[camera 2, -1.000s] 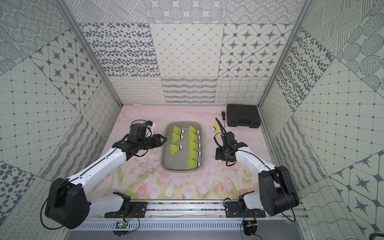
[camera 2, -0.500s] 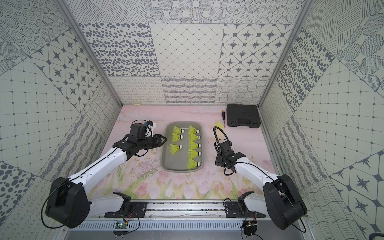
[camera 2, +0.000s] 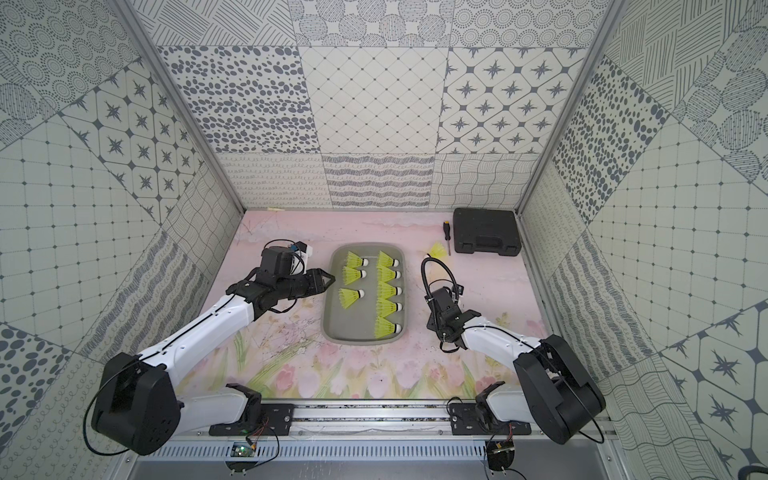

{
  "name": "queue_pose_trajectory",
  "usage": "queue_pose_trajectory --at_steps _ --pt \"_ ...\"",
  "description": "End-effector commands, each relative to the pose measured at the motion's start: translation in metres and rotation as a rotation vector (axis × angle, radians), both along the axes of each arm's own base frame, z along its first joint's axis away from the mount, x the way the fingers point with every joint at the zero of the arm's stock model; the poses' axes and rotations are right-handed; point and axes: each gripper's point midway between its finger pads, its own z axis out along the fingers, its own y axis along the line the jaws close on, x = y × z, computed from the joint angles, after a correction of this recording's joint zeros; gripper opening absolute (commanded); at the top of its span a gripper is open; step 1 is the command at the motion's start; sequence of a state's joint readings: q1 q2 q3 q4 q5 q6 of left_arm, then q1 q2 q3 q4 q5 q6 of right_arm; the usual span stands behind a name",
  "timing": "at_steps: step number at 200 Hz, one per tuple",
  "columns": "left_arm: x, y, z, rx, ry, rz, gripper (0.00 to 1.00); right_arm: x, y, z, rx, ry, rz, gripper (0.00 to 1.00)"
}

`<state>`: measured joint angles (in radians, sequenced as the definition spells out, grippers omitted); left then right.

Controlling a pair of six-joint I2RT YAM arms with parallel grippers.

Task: Put the shuttlecocks into the storage box
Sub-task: Pick up the shuttlecock at the center of the board, then place the shuttlecock in the storage box.

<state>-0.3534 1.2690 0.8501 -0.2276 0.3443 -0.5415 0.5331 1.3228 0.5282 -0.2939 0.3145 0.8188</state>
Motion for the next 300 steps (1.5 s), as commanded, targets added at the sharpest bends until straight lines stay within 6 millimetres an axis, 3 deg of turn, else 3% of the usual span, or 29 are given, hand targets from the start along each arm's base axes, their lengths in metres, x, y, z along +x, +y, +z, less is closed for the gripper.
queue_pose_trajectory --at_steps 1,34,82,113,117,156,210,256,300 --pt "0.005 -0.003 0.006 -0.017 -0.031 -0.006 0.46 0.004 -0.002 0.002 -0.005 -0.038 -0.036 0.48" --pt "0.005 -0.003 0.006 -0.019 -0.032 -0.007 0.46 0.002 -0.003 0.001 -0.009 -0.035 -0.033 0.42" --pt "0.005 -0.003 0.005 -0.020 -0.028 -0.010 0.46 0.002 -0.003 0.006 -0.017 -0.042 -0.021 0.21" --pt "0.004 -0.005 0.005 -0.023 -0.028 -0.022 0.46 0.000 -0.004 0.018 -0.063 -0.046 0.049 0.20" --pt "0.003 -0.006 0.005 -0.025 -0.027 -0.026 0.46 0.007 0.001 0.029 -0.053 -0.071 0.066 0.20" --pt "0.002 -0.021 0.015 -0.077 -0.028 -0.112 0.45 0.017 0.034 0.067 -0.047 -0.165 0.359 0.21" --pt "-0.008 -0.055 0.033 -0.111 -0.029 -0.331 0.42 0.014 0.084 0.123 -0.010 -0.357 0.770 0.20" --pt "-0.028 -0.087 0.051 -0.133 -0.038 -0.550 0.42 0.002 0.119 0.152 0.069 -0.391 1.009 0.20" --pt "-0.046 -0.107 0.065 -0.161 -0.048 -0.704 0.42 -0.008 0.149 0.164 0.150 -0.367 1.153 0.20"
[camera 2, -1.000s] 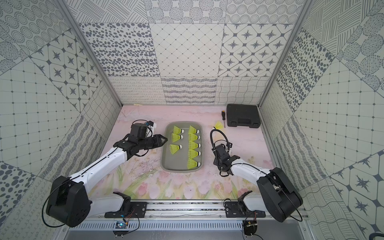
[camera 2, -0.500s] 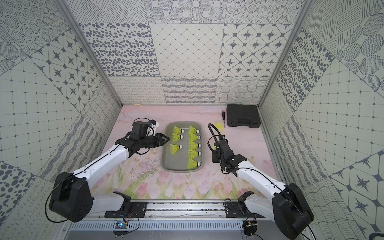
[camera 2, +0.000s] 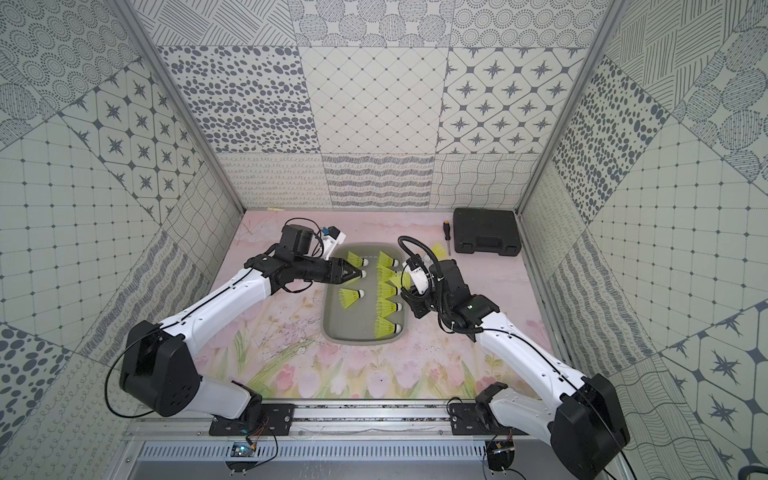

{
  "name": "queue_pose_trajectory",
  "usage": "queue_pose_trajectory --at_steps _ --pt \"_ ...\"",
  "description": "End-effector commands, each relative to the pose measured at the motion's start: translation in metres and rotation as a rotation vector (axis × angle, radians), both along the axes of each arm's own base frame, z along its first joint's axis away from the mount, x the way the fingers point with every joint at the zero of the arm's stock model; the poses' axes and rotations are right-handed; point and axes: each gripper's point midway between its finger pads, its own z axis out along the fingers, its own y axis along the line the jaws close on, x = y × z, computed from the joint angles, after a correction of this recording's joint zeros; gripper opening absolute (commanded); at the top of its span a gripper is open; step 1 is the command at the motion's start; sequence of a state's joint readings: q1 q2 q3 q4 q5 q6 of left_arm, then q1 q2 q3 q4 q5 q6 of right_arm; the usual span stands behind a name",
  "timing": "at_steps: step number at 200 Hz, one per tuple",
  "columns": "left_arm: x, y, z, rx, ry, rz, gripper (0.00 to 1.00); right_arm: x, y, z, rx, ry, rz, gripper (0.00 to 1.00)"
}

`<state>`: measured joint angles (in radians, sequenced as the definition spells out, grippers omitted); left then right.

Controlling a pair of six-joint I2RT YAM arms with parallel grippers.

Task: Put the shuttlecocks into the storage box
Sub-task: Place the shuttlecock in the storage box.

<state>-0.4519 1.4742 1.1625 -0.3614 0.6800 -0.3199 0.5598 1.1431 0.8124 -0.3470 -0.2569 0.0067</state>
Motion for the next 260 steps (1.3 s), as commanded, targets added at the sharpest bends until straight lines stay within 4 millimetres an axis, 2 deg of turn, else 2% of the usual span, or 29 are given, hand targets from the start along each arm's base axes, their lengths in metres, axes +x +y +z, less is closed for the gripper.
queue_pose_trajectory --at_steps 1,60,119,201,260 --pt "-0.034 -0.018 0.013 -0.045 -0.009 -0.233 0.42 -0.012 0.024 0.009 0.029 0.004 0.153 0.20" --pt "-0.048 -0.025 0.026 -0.082 -0.053 -0.335 0.47 -0.019 0.052 0.007 0.043 0.055 0.255 0.21" --pt "-0.060 -0.032 0.029 -0.122 -0.048 -0.421 0.49 -0.027 0.066 0.002 0.046 0.103 0.316 0.22" --pt "-0.071 -0.038 0.016 -0.128 0.059 -0.488 0.42 -0.034 0.071 -0.006 0.051 0.146 0.346 0.22" --pt "-0.074 -0.040 0.008 -0.121 0.094 -0.496 0.35 -0.031 0.071 -0.005 0.042 0.141 0.334 0.24"
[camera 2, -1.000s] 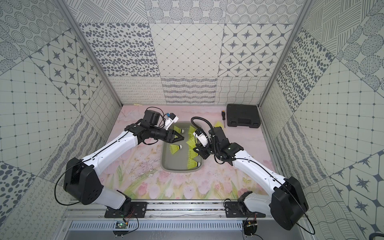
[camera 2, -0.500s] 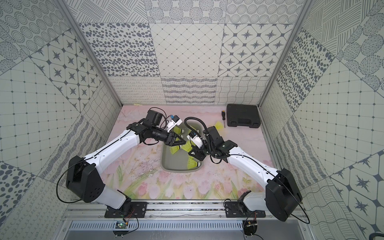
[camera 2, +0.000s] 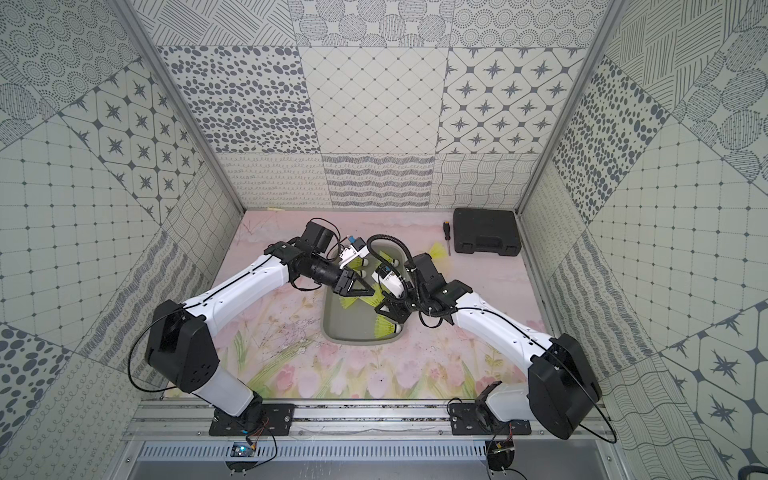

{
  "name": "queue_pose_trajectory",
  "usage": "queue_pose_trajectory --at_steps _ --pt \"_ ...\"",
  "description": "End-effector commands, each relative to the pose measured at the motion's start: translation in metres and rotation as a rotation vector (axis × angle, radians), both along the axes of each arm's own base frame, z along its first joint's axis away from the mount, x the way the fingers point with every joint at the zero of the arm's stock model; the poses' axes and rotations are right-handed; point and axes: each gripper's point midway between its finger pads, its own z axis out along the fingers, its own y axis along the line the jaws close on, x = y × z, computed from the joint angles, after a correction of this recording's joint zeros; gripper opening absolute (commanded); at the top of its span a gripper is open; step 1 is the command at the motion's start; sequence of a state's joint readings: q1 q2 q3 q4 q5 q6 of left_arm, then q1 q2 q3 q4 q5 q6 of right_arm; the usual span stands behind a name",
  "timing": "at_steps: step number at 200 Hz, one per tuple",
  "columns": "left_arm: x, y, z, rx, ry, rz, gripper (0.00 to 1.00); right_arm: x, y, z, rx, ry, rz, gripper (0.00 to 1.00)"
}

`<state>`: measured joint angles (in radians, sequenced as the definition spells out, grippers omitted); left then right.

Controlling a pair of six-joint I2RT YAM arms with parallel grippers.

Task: Put the shuttlecocks into the storage box
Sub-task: Place the shuttlecock in the storage box.

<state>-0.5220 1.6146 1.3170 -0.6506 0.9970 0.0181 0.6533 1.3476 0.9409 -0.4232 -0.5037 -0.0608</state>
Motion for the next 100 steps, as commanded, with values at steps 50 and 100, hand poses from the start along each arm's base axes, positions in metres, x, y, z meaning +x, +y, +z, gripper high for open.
queue_pose_trajectory --at_steps 50,100 --pt "-0.008 -0.002 -0.002 -0.013 0.044 -0.038 0.08 0.008 0.005 0.012 0.009 -0.045 -0.005 0.29" --pt "0.009 -0.007 -0.001 -0.041 0.026 0.063 0.00 0.024 -0.007 0.016 -0.011 -0.123 -0.114 0.53"
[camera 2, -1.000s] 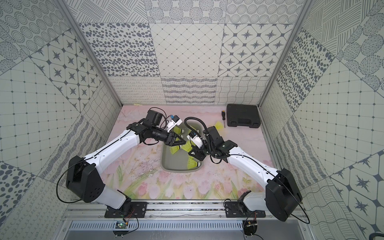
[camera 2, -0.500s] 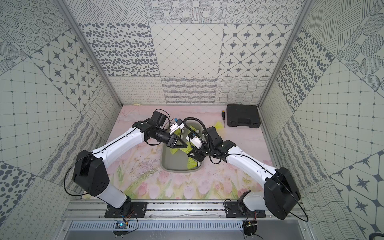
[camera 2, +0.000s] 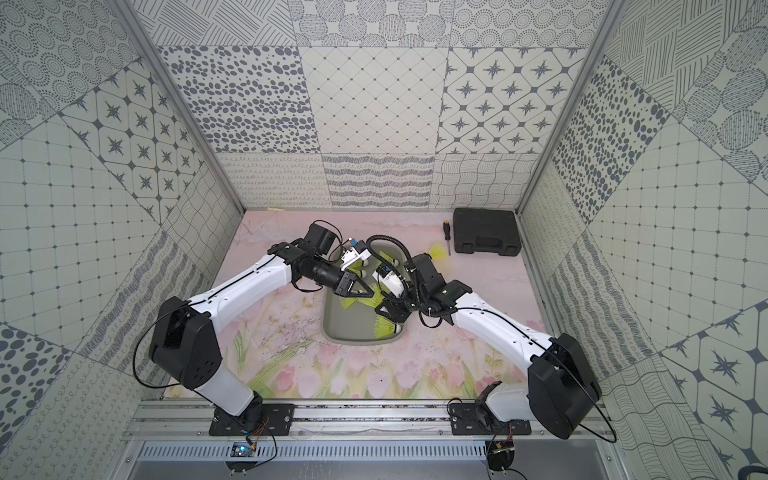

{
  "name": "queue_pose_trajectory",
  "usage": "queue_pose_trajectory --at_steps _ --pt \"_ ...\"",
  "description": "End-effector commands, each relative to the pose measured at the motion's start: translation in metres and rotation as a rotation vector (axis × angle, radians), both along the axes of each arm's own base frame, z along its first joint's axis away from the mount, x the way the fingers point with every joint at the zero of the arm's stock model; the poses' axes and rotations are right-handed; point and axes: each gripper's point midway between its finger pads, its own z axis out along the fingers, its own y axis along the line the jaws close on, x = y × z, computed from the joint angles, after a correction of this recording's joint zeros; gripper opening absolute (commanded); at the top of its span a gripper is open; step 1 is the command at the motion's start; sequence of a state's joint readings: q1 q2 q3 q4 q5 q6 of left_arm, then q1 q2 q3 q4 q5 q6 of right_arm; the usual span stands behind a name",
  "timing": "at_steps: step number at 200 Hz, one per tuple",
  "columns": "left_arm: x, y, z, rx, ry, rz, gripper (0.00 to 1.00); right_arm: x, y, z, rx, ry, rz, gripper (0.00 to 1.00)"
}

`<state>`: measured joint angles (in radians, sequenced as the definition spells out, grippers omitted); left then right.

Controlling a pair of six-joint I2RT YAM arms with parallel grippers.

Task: Put the shuttlecocks into the storage box
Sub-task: Place the shuttlecock in the storage box.

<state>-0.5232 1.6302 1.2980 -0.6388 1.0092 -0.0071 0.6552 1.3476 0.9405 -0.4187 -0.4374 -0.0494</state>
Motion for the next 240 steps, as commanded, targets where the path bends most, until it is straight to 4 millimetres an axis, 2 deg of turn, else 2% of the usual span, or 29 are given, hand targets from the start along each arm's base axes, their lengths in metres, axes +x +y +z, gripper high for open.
queue_pose_trajectory --at_steps 1,17,58,118,167,240 --pt "0.011 -0.007 0.008 -0.047 -0.022 0.062 0.00 0.015 -0.002 0.018 0.020 -0.100 -0.062 0.53" --pt "0.018 -0.008 0.009 -0.061 -0.043 0.108 0.00 0.019 -0.007 0.021 0.018 -0.131 -0.094 0.57" --pt "0.031 -0.003 -0.007 -0.018 -0.027 0.233 0.00 0.028 -0.017 0.025 0.012 -0.183 -0.168 0.66" --pt "0.042 0.007 -0.025 0.034 0.021 0.391 0.00 0.041 -0.035 0.037 0.024 -0.266 -0.306 0.70" --pt "0.041 0.024 -0.044 0.068 0.061 0.529 0.00 0.049 -0.051 0.043 0.012 -0.315 -0.399 0.71" --pt "0.030 0.050 -0.067 0.101 0.141 0.702 0.00 0.051 -0.049 0.035 0.009 -0.301 -0.402 0.71"
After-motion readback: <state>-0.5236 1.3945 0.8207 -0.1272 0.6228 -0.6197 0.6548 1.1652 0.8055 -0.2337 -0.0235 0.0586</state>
